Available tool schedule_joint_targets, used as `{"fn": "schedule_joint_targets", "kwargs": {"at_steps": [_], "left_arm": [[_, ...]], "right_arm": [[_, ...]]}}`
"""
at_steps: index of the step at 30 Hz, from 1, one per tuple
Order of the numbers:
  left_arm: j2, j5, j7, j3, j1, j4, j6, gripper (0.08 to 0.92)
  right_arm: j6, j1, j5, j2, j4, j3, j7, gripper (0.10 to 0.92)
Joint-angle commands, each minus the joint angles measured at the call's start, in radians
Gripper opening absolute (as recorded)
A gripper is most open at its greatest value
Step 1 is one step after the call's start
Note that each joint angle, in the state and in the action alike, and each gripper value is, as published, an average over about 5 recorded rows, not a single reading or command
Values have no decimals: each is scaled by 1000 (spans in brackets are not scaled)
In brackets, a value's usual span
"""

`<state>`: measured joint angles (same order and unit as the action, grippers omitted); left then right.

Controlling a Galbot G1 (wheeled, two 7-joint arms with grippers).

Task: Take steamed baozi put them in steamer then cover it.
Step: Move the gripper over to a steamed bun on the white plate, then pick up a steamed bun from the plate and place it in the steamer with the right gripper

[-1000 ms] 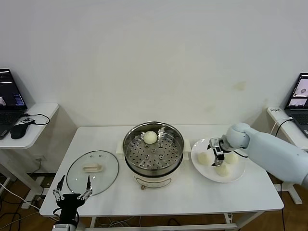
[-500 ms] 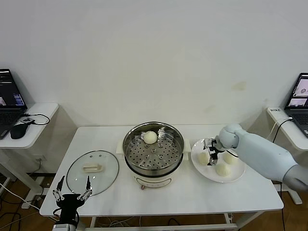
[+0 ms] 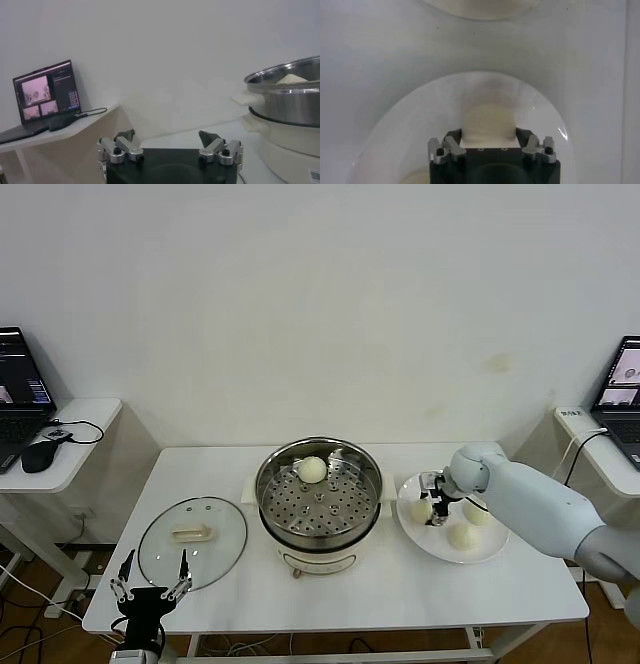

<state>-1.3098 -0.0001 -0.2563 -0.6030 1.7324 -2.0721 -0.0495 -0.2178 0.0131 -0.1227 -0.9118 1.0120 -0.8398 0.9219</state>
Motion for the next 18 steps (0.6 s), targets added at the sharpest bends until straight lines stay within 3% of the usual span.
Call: {"fn": "schedule_joint_targets", "kwargs": {"at_steps": [1,10,18], "left_arm": [[0,1,-1,1,1,-2,0,823],[3,0,0,-3,4,-17,1,823],[8,-1,0,4,4,-31,1,823]], "right_arm": [[-2,0,4,-4,-2,2,4,632],[-42,-170,112,97,162,-65,48,633],[-102,-463,294,167,291,-217,63,642]]}}
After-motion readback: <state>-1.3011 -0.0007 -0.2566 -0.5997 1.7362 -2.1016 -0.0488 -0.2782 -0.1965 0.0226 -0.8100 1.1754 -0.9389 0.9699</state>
